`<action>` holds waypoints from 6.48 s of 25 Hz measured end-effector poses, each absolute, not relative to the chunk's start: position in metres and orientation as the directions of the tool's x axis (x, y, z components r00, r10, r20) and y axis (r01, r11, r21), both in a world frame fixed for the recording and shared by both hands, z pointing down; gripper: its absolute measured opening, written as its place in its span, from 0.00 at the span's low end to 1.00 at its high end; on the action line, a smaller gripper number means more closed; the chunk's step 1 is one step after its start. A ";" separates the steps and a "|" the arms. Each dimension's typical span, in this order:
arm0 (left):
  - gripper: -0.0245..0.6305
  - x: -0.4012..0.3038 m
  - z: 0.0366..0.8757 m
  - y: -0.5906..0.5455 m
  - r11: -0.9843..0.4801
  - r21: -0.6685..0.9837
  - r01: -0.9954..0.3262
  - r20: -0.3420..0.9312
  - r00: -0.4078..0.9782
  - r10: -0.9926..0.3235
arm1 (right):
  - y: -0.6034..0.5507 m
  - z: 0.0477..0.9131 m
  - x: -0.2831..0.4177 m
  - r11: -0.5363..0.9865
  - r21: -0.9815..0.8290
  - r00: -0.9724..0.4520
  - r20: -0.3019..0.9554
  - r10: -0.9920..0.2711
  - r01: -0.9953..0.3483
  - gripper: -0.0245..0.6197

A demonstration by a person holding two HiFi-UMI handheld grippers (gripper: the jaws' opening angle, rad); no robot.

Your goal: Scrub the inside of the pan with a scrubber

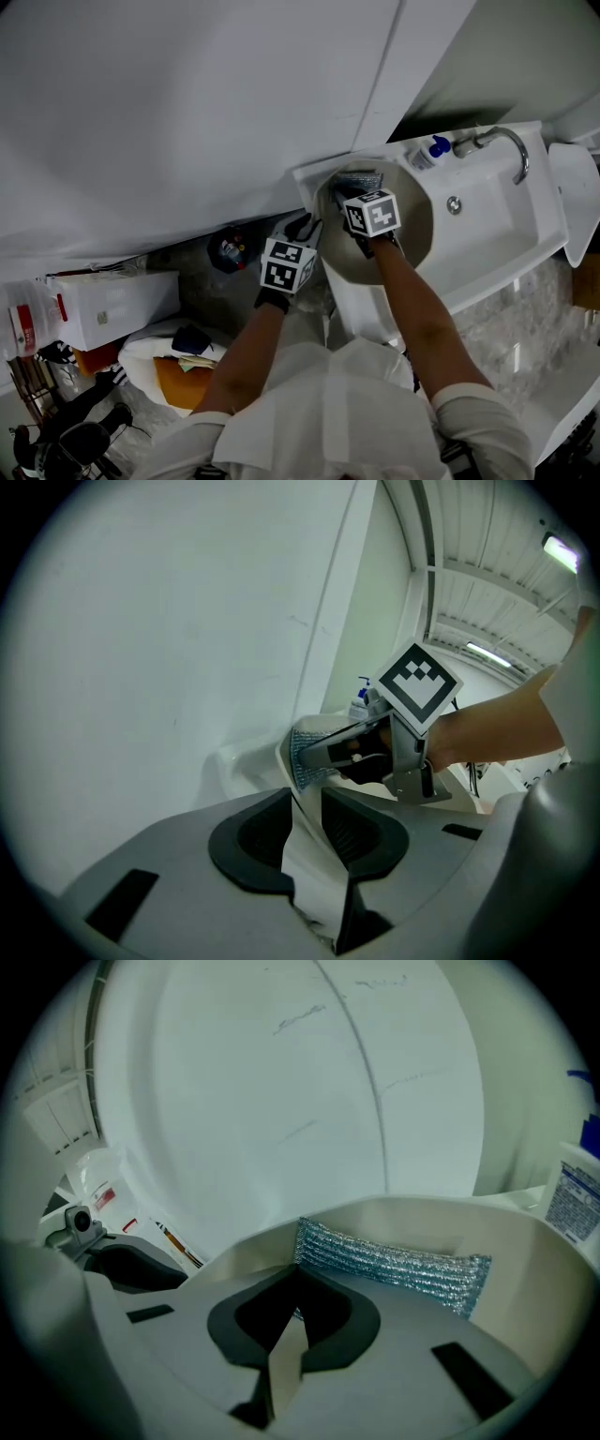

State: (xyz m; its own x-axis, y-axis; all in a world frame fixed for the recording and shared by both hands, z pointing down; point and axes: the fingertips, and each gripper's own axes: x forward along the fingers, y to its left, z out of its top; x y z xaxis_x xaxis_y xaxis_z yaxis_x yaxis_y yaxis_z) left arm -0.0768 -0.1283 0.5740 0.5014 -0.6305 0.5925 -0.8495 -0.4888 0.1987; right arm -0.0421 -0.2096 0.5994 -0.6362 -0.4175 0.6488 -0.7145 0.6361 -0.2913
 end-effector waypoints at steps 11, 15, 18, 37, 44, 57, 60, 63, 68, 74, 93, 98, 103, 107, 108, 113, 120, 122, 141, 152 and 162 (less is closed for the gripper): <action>0.19 -0.076 0.577 -0.136 -0.476 0.205 -0.855 0.607 0.492 -0.624 | -0.178 0.589 -0.037 0.765 -0.065 -0.569 0.709 -0.416 -0.640 0.11; 0.20 -0.076 0.578 -0.136 -0.490 0.183 -0.852 0.626 0.485 -0.610 | -0.164 0.588 -0.006 0.875 0.053 -0.538 0.771 -0.341 -0.481 0.38; 0.20 -0.075 0.579 -0.138 -0.495 0.176 -0.851 0.634 0.483 -0.604 | -0.154 0.602 0.013 0.961 0.163 -0.459 0.852 -0.252 -0.225 0.40; 0.19 -0.071 0.587 -0.140 -0.469 0.215 -0.857 0.667 0.479 -0.571 | -0.195 0.634 -0.017 0.711 -0.173 -0.538 0.777 -0.326 -0.682 0.11; 0.18 -0.072 0.587 -0.139 -0.457 0.226 -0.860 0.674 0.477 -0.565 | -0.180 0.609 -0.055 0.647 -0.405 -0.706 0.639 -0.305 -0.646 0.11; 0.18 -0.072 0.586 -0.139 -0.449 0.226 -0.865 0.684 0.469 -0.559 | -0.247 0.607 0.113 0.031 -0.250 -0.192 0.650 -0.736 -0.968 0.11; 0.17 -0.072 0.587 -0.140 -0.449 0.232 -0.863 0.691 0.471 -0.548 | -0.247 0.613 0.103 0.052 -0.240 -0.200 0.646 -0.736 -0.969 0.11; 0.17 -0.072 0.587 -0.139 -0.447 0.235 -0.863 0.693 0.471 -0.545 | -0.252 0.615 0.055 0.235 -0.304 -0.380 0.630 -0.677 -0.923 0.11; 0.17 -0.074 0.588 -0.140 -0.432 0.239 -0.870 0.690 0.465 -0.555 | -0.221 0.609 -0.032 0.547 -0.430 -0.684 0.579 -0.444 -0.718 0.11; 0.17 -0.077 0.587 -0.142 -0.404 0.240 -0.883 0.686 0.449 -0.573 | -0.146 0.617 -0.065 0.680 -0.568 -0.805 0.591 -0.055 -0.463 0.11; 0.16 -0.078 0.588 -0.145 -0.384 0.161 -0.909 0.721 0.374 -0.583 | -0.029 0.629 0.017 0.723 -0.632 -0.372 0.765 0.526 -0.278 0.11; 0.15 -0.078 0.587 -0.145 -0.383 0.162 -0.910 0.728 0.372 -0.576 | -0.030 0.636 0.076 0.801 -0.527 -0.041 0.841 0.539 -0.282 0.11; 0.15 -0.077 0.588 -0.145 -0.388 0.163 -0.907 0.732 0.375 -0.569 | -0.085 0.650 0.125 0.897 -0.249 0.184 0.925 0.332 -0.364 0.11; 0.15 -0.076 0.588 -0.145 -0.395 0.161 -0.905 0.732 0.378 -0.567 | -0.134 0.666 0.120 0.922 -0.071 0.154 0.978 0.139 -0.380 0.11; 0.15 -0.076 0.588 -0.145 -0.395 0.161 -0.904 0.732 0.378 -0.567 | -0.147 0.665 0.116 0.917 -0.030 0.134 0.987 0.090 -0.399 0.11; 0.15 -0.076 0.588 -0.146 -0.396 0.157 -0.905 0.730 0.377 -0.570 | -0.198 0.654 0.079 0.872 0.089 -0.060 0.989 -0.134 -0.481 0.11; 0.15 -0.077 0.589 -0.145 -0.390 0.153 -0.908 0.737 0.367 -0.567 | -0.202 0.643 0.013 0.873 0.072 -0.296 0.925 -0.240 -0.481 0.11; 0.15 -0.077 0.589 -0.146 -0.388 0.151 -0.909 0.737 0.365 -0.569 | -0.192 0.642 -0.003 0.889 0.029 -0.345 0.915 -0.207 -0.457 0.11; 0.15 -0.077 0.588 -0.146 -0.389 0.157 -0.908 0.737 0.369 -0.566 | -0.084 0.655 0.088 0.897 -0.231 -0.047 0.972 0.230 -0.377 0.11; 0.15 -0.078 0.588 -0.145 -0.388 0.148 -0.910 0.738 0.362 -0.569 | -0.188 0.646 0.050 0.857 0.083 -0.189 0.960 -0.205 -0.509 0.11; 0.15 -0.077 0.588 -0.145 -0.391 0.146 -0.909 0.738 0.363 -0.568 | -0.148 0.641 -0.015 0.921 -0.052 -0.382 0.918 -0.108 -0.385 0.11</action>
